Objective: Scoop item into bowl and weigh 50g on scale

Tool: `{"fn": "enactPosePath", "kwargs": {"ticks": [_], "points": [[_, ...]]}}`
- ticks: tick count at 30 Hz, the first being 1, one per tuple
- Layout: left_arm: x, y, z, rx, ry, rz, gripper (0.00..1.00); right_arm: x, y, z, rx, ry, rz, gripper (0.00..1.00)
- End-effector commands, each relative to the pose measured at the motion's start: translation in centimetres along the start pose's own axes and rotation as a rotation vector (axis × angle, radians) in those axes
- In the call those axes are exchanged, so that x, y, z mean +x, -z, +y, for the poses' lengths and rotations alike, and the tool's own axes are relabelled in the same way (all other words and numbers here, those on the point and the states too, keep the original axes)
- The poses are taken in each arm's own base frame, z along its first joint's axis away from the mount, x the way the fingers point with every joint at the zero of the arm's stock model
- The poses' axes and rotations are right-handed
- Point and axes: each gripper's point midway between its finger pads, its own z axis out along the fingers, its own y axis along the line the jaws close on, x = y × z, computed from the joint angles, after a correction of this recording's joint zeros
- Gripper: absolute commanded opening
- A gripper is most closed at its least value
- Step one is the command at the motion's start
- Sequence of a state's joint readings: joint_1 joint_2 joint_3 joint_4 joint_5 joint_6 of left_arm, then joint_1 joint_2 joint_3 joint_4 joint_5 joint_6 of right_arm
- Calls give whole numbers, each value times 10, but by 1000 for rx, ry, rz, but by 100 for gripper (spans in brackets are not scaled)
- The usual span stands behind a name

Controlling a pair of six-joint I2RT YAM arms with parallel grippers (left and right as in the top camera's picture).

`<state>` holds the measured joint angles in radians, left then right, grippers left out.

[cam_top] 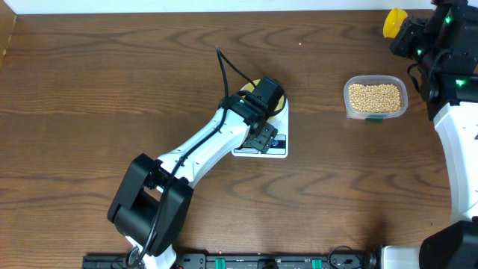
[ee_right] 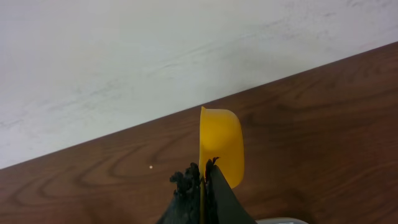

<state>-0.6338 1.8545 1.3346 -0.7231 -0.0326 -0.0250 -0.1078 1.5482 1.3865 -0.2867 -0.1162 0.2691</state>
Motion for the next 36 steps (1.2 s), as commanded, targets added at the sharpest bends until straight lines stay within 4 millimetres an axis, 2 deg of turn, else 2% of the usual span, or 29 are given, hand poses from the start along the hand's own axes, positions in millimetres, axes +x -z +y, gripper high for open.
{"fn": "enactPosePath", "kwargs": {"ticks": [1,14,26,36], "points": [[-9,0,1,-12,-13,-18,80,-2,-1,3,-9,19,-5,1],[-12,-5,1,-11,-12,-25,80,-1,-2,3,-8,19,0,1],[-6,-30,-1,-15,-16,22,81,-1,-2,3,-8,19,0,1],[-7,-31,-1,-15,-16,19,80,-1,-2,3,-8,19,1,1]]}}
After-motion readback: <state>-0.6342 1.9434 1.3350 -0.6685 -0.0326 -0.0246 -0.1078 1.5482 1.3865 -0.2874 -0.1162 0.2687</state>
